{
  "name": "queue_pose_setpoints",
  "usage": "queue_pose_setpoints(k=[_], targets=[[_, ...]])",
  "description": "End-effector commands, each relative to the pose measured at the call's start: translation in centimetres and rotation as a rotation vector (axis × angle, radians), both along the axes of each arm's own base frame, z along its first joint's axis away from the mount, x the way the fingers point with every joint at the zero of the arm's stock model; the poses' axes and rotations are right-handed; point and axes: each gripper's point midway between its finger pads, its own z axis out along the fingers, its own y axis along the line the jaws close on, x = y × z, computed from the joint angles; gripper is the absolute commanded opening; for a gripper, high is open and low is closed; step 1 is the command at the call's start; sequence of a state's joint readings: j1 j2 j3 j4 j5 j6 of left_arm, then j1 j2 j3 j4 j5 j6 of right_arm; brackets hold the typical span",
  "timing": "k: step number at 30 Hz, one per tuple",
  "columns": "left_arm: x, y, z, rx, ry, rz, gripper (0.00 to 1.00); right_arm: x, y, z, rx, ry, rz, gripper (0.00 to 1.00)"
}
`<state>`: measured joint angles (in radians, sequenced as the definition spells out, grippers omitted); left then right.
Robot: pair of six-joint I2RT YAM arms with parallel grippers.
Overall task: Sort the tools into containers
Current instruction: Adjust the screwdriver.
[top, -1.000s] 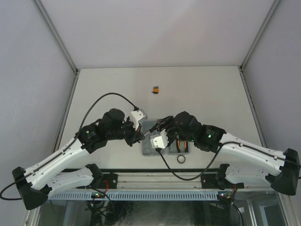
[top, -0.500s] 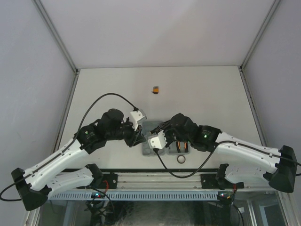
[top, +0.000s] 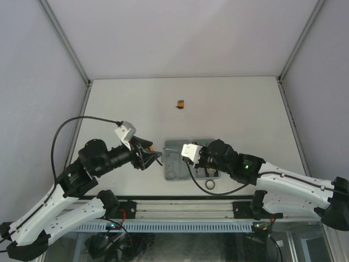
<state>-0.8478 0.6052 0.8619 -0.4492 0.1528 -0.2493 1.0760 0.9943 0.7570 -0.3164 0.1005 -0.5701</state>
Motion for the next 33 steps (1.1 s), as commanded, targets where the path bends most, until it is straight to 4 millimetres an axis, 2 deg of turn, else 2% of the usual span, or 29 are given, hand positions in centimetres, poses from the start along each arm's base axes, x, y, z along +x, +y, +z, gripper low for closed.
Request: queue_pose_setpoints(k=[1,5,8,10,12,14,18,24,29,33], targets=[[2.1,1.0,2.5,-0.159,-0.006,0.170,0.65,-0.6,1.8,3.8,0.400,0.196,-0.208,0.00],[3.0,1.9,3.7,-0.202,-0.027,0.244,0.66,-1.9,3.1,5.7,0.622,0.385,-0.285,0.00],[3.4,2.4,5.0,-0.229,-0.050,0.279,0.67,-2.2,3.9,7.5,0.779,0.501,-0.349,0.00],[3.6,2.7,6.1,-0.253,-0.062,0.297,0.67,-2.9,4.6,8.2,0.828,0.566,-0.326,0.00],[4.1,3.3,6.8,-0.276,-0.055,0.347,0.68,-4.2,5.5,9.0,0.827,0.596,-0.231,0.00],[4.1,3.6,7.6,-0.298,-0.055,0.360,0.68,-4.1,5.8,9.5,0.864,0.618,-0.244,0.00],[3.4,2.5,9.0,-0.360,-0.044,0.298,0.70,-3.8,6.0,10.8,0.911,0.598,-0.247,0.00],[2.6,0.2,9.7,-0.436,0.018,0.195,0.69,-3.7,6.8,12.6,0.951,0.597,-0.228,0.00],[2.1,-1.1,10.2,-0.505,0.042,0.125,0.67,-4.9,7.8,13.1,0.944,0.635,-0.157,0.00],[2.4,-1.3,9.9,-0.505,0.054,0.131,0.60,-5.8,8.3,13.0,0.919,0.639,-0.104,0.00]])
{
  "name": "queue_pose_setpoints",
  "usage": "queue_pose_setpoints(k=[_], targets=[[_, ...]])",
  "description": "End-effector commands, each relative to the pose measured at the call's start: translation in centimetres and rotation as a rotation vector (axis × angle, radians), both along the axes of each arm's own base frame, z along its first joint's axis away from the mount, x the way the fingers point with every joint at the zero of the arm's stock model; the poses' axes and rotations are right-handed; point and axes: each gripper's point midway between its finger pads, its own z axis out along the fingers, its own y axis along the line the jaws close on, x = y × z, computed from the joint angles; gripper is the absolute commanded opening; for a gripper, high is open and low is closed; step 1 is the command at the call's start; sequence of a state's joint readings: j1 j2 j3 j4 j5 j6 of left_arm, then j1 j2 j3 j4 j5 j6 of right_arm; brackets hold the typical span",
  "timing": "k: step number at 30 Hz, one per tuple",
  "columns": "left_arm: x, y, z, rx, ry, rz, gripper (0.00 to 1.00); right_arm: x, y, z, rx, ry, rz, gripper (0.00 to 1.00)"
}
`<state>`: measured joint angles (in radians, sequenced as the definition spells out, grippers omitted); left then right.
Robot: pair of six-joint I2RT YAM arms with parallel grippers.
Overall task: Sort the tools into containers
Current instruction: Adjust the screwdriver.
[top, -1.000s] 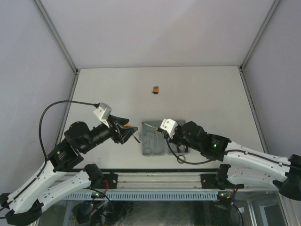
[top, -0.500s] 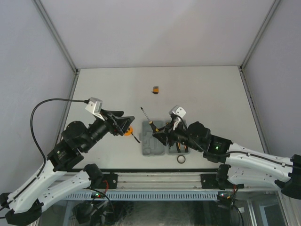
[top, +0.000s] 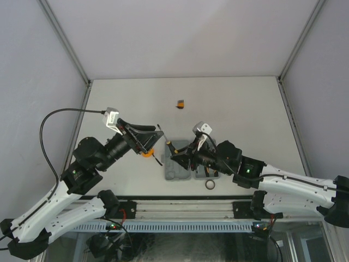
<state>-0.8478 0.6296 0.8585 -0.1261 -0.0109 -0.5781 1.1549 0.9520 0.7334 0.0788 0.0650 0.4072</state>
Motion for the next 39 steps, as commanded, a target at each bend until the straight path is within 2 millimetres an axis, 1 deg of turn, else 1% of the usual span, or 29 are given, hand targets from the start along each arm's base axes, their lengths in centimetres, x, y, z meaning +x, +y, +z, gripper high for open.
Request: queue_pose_setpoints(k=[1,3,8,12,14,17,21,23,26,28,30,35,39], targets=[[-0.5,-0.5,2.3,-0.090,-0.025,-0.037,0.57,-1.5,1.4,4.5,0.121,-0.052,0.091,0.00],[-0.4,-0.4,2.2,-0.081,-0.023,-0.030,0.54,-1.7,1.6,4.5,0.123,-0.057,0.105,0.00],[-0.2,-0.1,1.5,-0.071,-0.004,-0.011,0.51,-2.0,1.6,5.2,0.146,-0.073,0.116,0.00],[-0.2,-0.5,0.8,-0.068,0.014,-0.022,0.49,-2.1,1.6,5.5,0.157,-0.081,0.127,0.00],[-0.2,-0.8,0.5,-0.061,0.022,-0.037,0.46,-2.1,1.7,5.5,0.157,-0.078,0.124,0.00],[-0.4,-1.2,0.4,-0.058,0.025,-0.058,0.33,-2.1,1.8,5.3,0.153,-0.075,0.126,0.00],[-0.5,-1.6,0.3,-0.056,0.024,-0.077,0.21,-1.9,1.7,5.1,0.147,-0.071,0.115,0.00],[-0.4,-1.7,0.2,-0.051,0.026,-0.079,0.12,-1.8,1.5,5.1,0.142,-0.072,0.102,0.02],[-0.3,-1.8,0.0,-0.040,0.027,-0.080,0.03,-1.6,1.2,5.1,0.136,-0.078,0.091,0.03],[-0.2,-1.8,-0.1,-0.029,0.027,-0.076,0.00,-1.6,1.1,5.0,0.132,-0.079,0.089,0.05],[-0.1,-1.8,-0.3,-0.020,0.029,-0.070,0.00,-1.6,1.0,5.0,0.129,-0.080,0.087,0.08],[0.4,-1.1,-0.7,0.003,0.047,-0.021,0.00,-1.4,0.5,5.1,0.125,-0.078,0.064,0.33],[0.3,-1.2,-1.0,0.025,0.053,-0.028,0.00,-1.0,0.0,5.5,0.131,-0.089,0.035,0.46]])
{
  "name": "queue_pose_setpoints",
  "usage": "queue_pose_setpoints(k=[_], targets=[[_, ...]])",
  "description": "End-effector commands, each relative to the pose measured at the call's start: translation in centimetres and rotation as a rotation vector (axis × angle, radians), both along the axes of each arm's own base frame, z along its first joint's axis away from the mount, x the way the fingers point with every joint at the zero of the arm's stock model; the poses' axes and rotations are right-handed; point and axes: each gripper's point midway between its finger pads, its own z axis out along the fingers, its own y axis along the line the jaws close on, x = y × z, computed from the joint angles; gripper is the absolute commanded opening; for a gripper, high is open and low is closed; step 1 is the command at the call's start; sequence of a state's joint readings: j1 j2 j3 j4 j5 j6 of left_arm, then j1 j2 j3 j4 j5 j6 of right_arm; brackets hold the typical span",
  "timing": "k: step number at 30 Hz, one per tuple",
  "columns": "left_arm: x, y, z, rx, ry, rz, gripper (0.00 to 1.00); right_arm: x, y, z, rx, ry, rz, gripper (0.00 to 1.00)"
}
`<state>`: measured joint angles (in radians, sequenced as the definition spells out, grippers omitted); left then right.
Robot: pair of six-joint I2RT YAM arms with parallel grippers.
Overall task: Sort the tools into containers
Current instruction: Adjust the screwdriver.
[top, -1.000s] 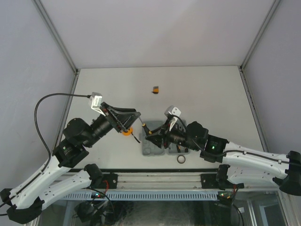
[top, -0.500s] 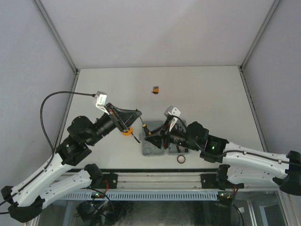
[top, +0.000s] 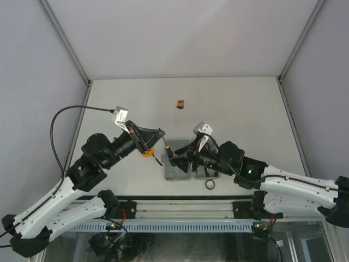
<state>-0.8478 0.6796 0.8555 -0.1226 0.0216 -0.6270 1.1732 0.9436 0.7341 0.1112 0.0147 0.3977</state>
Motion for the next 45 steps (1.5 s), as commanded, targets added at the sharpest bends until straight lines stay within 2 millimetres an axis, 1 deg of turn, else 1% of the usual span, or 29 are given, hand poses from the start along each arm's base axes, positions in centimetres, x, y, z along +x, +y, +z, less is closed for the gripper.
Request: queue_pose_setpoints(k=[1,3,5,7,13,19,29,34,38,42,45], targets=[[0.0,0.2,0.2,0.022,-0.013,0.004,0.00,0.4,-0.8,4.6,0.104,-0.071,-0.038,0.49],[0.0,0.1,0.1,0.028,-0.009,-0.001,0.00,0.5,-0.9,4.9,0.109,-0.079,-0.043,0.54],[-0.1,0.1,-0.1,0.033,-0.006,-0.005,0.00,0.7,-0.9,5.0,0.112,-0.081,-0.050,0.56],[-0.2,-0.2,-0.3,0.037,-0.003,-0.019,0.00,0.9,-0.9,4.9,0.112,-0.077,-0.054,0.56],[-0.4,-1.3,-0.7,0.055,0.012,-0.074,0.00,0.9,0.1,5.5,0.112,-0.076,-0.022,0.50],[-0.5,-1.6,-0.4,0.056,0.009,-0.090,0.00,1.3,0.7,4.2,0.070,-0.055,-0.023,0.45],[-0.6,-1.3,0.1,0.053,-0.007,-0.083,0.00,2.4,-0.1,1.7,-0.029,-0.027,-0.096,0.46],[-0.7,-1.2,0.1,0.052,-0.011,-0.082,0.00,2.4,0.0,1.6,-0.030,-0.023,-0.099,0.39],[-0.7,-1.1,0.1,0.050,-0.011,-0.080,0.00,2.5,0.4,1.8,-0.017,-0.023,-0.093,0.31],[-0.8,-1.0,0.2,0.042,-0.010,-0.079,0.00,2.5,0.9,2.0,0.001,-0.018,-0.086,0.27],[-0.9,-1.2,0.6,0.035,-0.015,-0.088,0.00,2.4,0.9,2.0,0.005,-0.008,-0.086,0.18]])
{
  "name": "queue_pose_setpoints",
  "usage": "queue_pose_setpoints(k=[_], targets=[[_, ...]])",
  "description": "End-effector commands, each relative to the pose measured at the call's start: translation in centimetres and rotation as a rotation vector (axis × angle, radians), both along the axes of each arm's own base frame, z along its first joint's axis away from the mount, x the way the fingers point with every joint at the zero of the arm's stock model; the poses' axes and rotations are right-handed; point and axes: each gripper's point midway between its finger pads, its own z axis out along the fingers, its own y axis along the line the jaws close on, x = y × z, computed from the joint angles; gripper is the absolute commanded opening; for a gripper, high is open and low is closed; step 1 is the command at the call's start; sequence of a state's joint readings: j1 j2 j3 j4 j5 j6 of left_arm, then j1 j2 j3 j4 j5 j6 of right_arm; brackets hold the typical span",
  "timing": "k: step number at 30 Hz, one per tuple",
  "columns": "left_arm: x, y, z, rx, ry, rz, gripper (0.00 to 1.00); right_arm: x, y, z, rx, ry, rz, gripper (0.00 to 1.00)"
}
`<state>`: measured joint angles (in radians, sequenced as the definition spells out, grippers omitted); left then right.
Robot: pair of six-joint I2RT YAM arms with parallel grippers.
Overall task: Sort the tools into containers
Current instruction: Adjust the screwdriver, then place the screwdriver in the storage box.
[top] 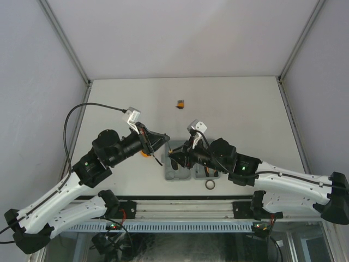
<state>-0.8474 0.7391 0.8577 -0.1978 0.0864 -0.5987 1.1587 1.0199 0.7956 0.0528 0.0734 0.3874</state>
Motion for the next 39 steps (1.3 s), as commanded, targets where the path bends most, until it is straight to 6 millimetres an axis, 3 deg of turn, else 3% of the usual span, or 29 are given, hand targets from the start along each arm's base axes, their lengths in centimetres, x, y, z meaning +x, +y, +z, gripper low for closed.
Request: queue_pose_setpoints(k=[1,3,4,8,13,21,26,31,39], targets=[[-0.7,0.1,4.1,-0.081,-0.079,-0.028,0.00,0.5,0.3,3.0,0.079,-0.023,-0.019,0.14],[-0.6,0.0,3.8,-0.064,-0.072,-0.028,0.05,0.7,0.0,3.2,0.082,-0.025,-0.037,0.04],[-0.5,0.0,3.8,-0.060,-0.073,-0.025,0.13,0.9,-0.3,3.3,0.082,-0.023,-0.053,0.00],[0.2,0.7,2.9,-0.026,-0.072,0.025,0.43,2.1,-1.6,3.0,0.075,0.006,-0.144,0.00],[0.8,2.4,2.0,0.019,-0.083,0.104,0.60,3.0,-3.4,1.4,0.026,0.059,-0.254,0.00],[3.4,5.0,-0.8,0.132,-0.020,0.223,0.62,4.3,-6.0,-0.7,-0.033,0.128,-0.392,0.00],[5.2,6.5,-3.6,0.229,0.030,0.294,0.63,5.5,-8.8,-3.5,-0.085,0.266,-0.521,0.00],[6.0,6.9,-8.1,0.340,0.134,0.318,0.63,5.9,-10.5,-6.0,-0.167,0.337,-0.565,0.00],[6.4,5.0,-16.3,0.426,0.344,0.266,0.58,6.1,-11.4,-6.7,-0.204,0.329,-0.578,0.00]])
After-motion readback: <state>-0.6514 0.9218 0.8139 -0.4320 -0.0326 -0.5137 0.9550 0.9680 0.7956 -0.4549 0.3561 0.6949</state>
